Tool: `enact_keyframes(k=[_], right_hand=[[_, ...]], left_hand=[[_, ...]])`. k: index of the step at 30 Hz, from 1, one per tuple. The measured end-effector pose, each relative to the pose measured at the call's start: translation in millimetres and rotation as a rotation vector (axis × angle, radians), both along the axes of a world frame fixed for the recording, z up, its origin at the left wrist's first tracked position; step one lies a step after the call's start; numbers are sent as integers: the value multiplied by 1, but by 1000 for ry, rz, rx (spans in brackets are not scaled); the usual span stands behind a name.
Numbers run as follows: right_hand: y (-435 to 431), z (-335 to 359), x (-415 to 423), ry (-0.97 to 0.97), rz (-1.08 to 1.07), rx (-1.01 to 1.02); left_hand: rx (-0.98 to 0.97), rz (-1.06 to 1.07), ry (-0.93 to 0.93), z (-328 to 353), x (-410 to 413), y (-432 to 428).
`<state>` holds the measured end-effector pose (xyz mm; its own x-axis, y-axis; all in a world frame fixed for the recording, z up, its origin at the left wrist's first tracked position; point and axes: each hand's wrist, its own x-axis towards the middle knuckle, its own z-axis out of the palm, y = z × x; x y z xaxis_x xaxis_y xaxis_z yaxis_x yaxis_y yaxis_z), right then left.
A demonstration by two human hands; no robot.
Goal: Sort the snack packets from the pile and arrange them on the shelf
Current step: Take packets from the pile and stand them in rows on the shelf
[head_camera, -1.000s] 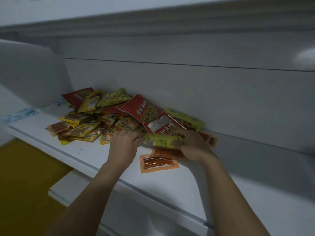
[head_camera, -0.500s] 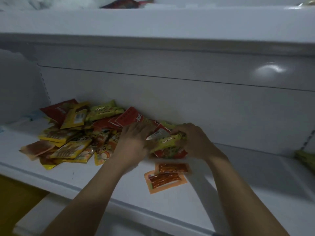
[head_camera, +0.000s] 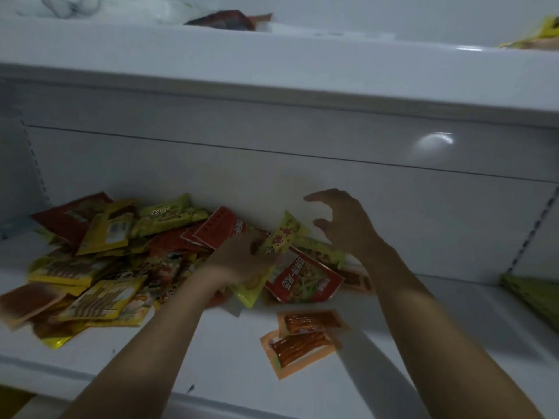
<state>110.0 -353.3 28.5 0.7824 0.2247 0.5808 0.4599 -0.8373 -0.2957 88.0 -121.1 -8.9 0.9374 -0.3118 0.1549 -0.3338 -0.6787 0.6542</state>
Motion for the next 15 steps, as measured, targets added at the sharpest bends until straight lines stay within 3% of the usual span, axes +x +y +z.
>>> enact_keyframes(k=[3, 7, 15], right_hand=[[-24, -23, 14, 177, -233, 5], [-26, -52, 20, 371, -294, -94], [-24, -85, 32, 359, -356, -327]], left_hand=[[-112, 119, 50, -11, 2, 0], [-234, 238, 105, -18, -8, -9], [-362, 323, 132, -37, -19, -23]])
